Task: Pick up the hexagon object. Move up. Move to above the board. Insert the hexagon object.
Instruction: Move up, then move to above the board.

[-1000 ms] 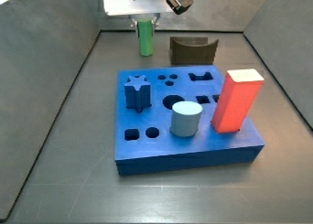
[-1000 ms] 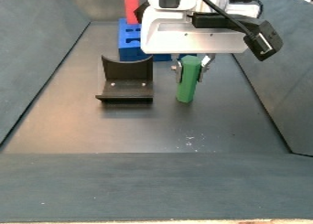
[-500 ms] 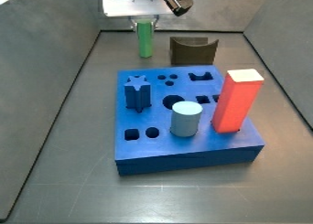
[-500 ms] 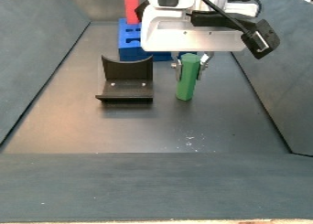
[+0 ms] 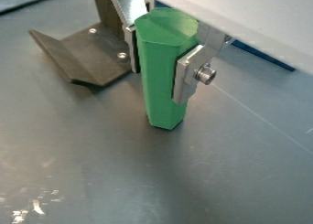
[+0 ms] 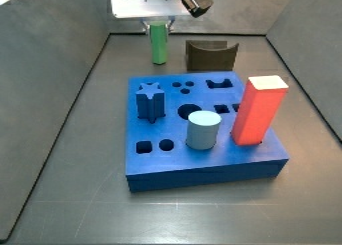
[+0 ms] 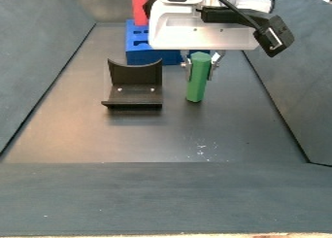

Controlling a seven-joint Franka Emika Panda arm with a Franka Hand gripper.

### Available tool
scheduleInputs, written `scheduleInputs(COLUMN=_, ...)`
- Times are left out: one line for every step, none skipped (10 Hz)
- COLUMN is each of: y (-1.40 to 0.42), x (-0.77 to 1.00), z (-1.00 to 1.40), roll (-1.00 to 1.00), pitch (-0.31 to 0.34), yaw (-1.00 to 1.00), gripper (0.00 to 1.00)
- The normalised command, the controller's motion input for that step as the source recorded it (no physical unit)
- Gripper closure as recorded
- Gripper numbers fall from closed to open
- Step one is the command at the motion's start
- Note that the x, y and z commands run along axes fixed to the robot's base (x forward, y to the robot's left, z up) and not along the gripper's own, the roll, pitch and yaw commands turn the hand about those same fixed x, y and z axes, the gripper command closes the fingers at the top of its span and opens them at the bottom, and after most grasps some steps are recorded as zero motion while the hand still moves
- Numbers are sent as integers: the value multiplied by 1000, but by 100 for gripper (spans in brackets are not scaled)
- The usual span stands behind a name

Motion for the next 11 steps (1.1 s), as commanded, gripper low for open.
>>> scheduleInputs(y=67, x=44, z=875, roll=12, pitch=-32, yaw=-10, gripper=100)
scheduleInputs(y=52, x=4, z=753, roll=15, pitch=1, yaw=-21, gripper=100)
scheduleInputs(y=34, x=-5, z=625, roll=22, pitch=15, yaw=-27, gripper=100)
scheduleInputs(y=21, x=-13, z=425, roll=34, pitch=29, yaw=-26, gripper=100)
scheduleInputs(y=19, x=-15, z=321, roll=42, pitch=32, yaw=-26, gripper=100)
scheduleInputs(y=-44, x=56, z=1000, roll=340, pitch=156, yaw=94, gripper=100)
scheduleInputs(y=-47, x=61, z=1000, roll=347, pitch=159, yaw=95, gripper=100)
scheduleInputs(y=-48, x=58, z=1000, roll=345, pitch=166, yaw=98, gripper=100)
scheduleInputs(y=-51, x=56, z=1000, roll=292, pitch=145, yaw=91, gripper=100)
scheduleInputs(y=-50, x=51, z=1000, roll=226, pitch=117, yaw=76, gripper=100)
scheduleInputs(y=-45, x=45, z=1000, roll=176, pitch=95, yaw=64, gripper=100)
